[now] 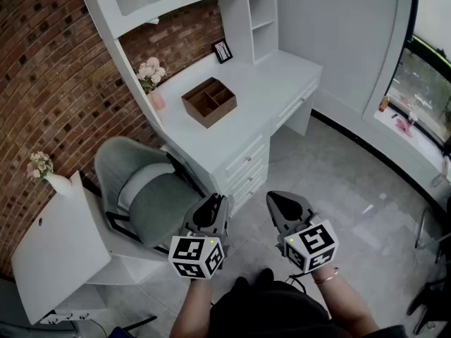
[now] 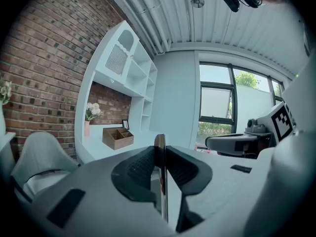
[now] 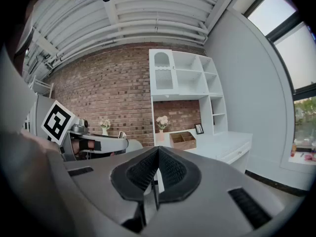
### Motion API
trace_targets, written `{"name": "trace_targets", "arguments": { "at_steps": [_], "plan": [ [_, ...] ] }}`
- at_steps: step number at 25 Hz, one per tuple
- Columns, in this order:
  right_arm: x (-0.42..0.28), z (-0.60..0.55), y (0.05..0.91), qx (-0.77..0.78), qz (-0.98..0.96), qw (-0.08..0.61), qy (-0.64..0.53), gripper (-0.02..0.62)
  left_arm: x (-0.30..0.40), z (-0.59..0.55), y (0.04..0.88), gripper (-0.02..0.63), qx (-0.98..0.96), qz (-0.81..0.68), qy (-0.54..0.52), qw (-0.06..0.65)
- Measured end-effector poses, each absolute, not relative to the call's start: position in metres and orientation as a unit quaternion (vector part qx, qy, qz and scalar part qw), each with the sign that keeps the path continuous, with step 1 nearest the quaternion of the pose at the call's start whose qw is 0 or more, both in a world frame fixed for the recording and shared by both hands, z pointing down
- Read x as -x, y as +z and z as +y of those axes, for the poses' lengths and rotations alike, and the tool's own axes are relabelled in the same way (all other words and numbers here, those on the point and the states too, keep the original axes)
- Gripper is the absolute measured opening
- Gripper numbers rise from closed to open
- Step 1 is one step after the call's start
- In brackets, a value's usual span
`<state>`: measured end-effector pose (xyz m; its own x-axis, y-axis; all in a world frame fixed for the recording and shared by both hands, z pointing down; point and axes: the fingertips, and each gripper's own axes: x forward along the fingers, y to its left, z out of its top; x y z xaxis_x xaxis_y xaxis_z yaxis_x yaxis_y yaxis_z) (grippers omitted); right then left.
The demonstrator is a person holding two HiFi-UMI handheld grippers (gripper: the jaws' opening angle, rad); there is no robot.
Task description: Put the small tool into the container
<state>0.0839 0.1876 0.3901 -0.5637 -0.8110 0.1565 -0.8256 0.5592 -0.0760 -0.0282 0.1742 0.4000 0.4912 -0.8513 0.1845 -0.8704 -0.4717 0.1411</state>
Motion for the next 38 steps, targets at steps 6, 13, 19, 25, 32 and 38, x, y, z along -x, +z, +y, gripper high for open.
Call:
{"name": "trace_targets", "arguments": {
  "at_steps": [6, 13, 19, 25, 32, 38],
  "plan": [
    [-0.079, 0.184, 0.388, -0.464, -0.882, 0.054, 0.067, 0.002, 0.032, 0.17, 0.398, 0.078, -0.855, -0.505, 0.045, 0.109],
    [-0.085, 0.175, 0.398, -0.476, -0.874, 0.052, 0.082, 0.002, 0.032, 0.166, 0.407, 0.078, -0.852, -0.508, 0.048, 0.12],
    [-0.096, 0.16, 0.405, -0.485, -0.868, 0.045, 0.097, 0.002, 0.031, 0.155, 0.412, 0.078, -0.847, -0.514, 0.048, 0.127],
    [-0.107, 0.146, 0.406, -0.484, -0.868, 0.042, 0.104, 0.002, 0.028, 0.139, 0.404, 0.077, -0.843, -0.522, 0.045, 0.119],
    [-0.108, 0.118, 0.409, -0.487, -0.865, 0.036, 0.117, 0.002, 0.035, 0.111, 0.4, 0.077, -0.839, -0.53, 0.05, 0.113],
    [-0.092, 0.068, 0.419, -0.489, -0.864, 0.051, 0.109, 0.002, 0.047, 0.056, 0.416, 0.077, -0.838, -0.528, 0.047, 0.127]
  ]
}}
